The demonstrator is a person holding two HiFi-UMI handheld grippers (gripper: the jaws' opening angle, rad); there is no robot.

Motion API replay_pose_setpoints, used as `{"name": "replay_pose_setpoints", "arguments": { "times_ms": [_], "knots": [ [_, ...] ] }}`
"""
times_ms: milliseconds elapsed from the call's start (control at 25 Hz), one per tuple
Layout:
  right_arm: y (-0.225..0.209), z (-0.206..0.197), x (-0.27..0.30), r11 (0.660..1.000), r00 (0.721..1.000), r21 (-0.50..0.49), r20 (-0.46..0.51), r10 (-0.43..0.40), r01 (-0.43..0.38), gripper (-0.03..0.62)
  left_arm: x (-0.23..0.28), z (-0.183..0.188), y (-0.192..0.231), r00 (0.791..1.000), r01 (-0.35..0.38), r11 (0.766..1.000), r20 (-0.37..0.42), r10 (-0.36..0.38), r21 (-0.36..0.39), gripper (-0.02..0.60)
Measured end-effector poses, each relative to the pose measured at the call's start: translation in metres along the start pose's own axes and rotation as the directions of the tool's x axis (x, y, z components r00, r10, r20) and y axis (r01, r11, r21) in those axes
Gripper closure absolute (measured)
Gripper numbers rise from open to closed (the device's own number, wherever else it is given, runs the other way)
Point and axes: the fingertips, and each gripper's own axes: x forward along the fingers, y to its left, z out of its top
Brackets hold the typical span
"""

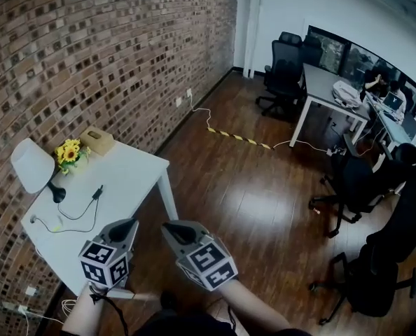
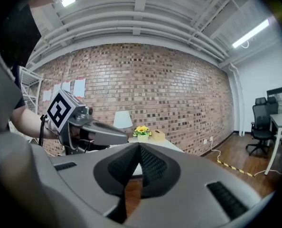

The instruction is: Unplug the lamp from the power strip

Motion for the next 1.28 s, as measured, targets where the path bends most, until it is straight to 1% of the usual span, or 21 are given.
{"name": "replay_pose_setpoints", "arguments": {
  "times_ms": [240, 400, 520, 640, 760, 920, 1040, 1120, 1160, 1280],
  "knots": [
    [-0.029, -0.007, 0.014, 0.995, 0.993, -0.007, -0.067, -0.097, 0.096, 0.592, 0.036, 0.009, 0.008, 0.994, 0.105, 0.994, 0.023, -0.106, 0.020, 0.574],
    [-0.035, -0.003, 0.041, 0.993, 0.990, 0.005, -0.079, -0.121, 0.121, 0.591, 0.048, 0.015, 0.031, 0.986, 0.164, 0.986, 0.045, -0.163, -0.016, 0.572],
    [-0.038, 0.001, 0.057, 0.990, 0.988, -0.016, -0.075, -0.138, 0.137, 0.592, 0.053, 0.019, 0.048, 0.978, 0.200, 0.979, 0.062, -0.197, -0.046, 0.574],
    [-0.047, 0.007, 0.063, 0.984, 0.982, -0.036, -0.060, -0.177, 0.175, 0.591, 0.064, 0.025, 0.059, 0.973, 0.224, 0.974, 0.071, -0.221, -0.042, 0.574],
    [-0.059, 0.009, 0.069, 0.977, 0.975, -0.024, -0.058, -0.212, 0.211, 0.592, 0.076, 0.035, 0.065, 0.966, 0.249, 0.968, 0.078, -0.247, -0.023, 0.574],
    [-0.065, 0.016, 0.077, 0.970, 0.968, -0.011, -0.060, -0.243, 0.242, 0.592, 0.088, 0.043, 0.068, 0.955, 0.283, 0.959, 0.089, -0.282, 0.003, 0.574],
    [-0.068, 0.019, 0.081, 0.963, 0.961, -0.016, -0.062, -0.270, 0.270, 0.592, 0.093, 0.049, 0.079, 0.956, 0.271, 0.962, 0.124, -0.266, -0.027, 0.574],
    [-0.069, 0.024, 0.081, 0.956, 0.954, -0.029, -0.062, -0.294, 0.293, 0.592, 0.098, 0.051, 0.080, 0.947, 0.301, 0.953, 0.136, -0.292, -0.049, 0.574],
    [-0.068, 0.027, 0.080, 0.950, 0.948, -0.052, -0.064, -0.312, 0.309, 0.592, 0.100, 0.049, 0.075, 0.939, 0.327, 0.944, 0.131, -0.319, -0.045, 0.574],
    [-0.067, 0.030, 0.072, 0.915, 0.919, -0.158, -0.078, -0.386, 0.370, 0.591, 0.107, 0.042, 0.054, 0.915, 0.395, 0.919, 0.093, -0.393, -0.001, 0.574]
  ]
}}
